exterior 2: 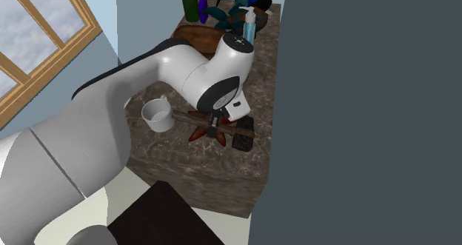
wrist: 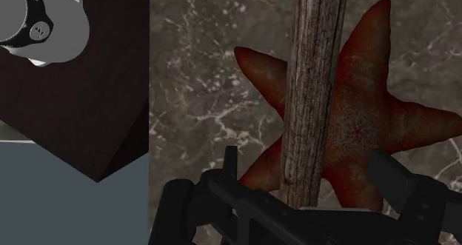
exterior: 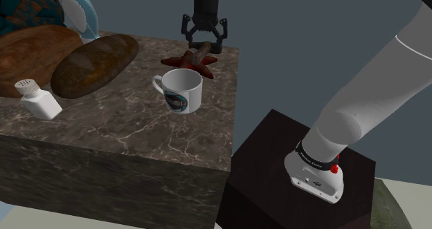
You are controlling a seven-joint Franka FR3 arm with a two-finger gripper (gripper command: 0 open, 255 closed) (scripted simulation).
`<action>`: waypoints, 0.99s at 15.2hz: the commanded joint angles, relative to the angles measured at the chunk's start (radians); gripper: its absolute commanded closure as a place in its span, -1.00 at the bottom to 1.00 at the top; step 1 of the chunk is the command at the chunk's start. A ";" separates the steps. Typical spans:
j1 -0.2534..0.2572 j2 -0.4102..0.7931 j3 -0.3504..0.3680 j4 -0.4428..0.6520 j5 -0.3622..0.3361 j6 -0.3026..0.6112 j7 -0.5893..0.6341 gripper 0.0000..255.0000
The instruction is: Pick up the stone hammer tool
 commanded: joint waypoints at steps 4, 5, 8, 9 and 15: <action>0.001 0.004 0.001 -0.012 0.000 0.016 -0.001 1.00; 0.001 0.004 0.001 -0.012 0.000 0.016 -0.001 1.00; 0.001 0.004 0.001 -0.012 0.000 0.016 -0.001 1.00; 0.001 0.004 0.001 -0.012 0.000 0.016 -0.001 1.00; 0.000 0.003 0.000 0.026 -0.001 -0.022 0.006 1.00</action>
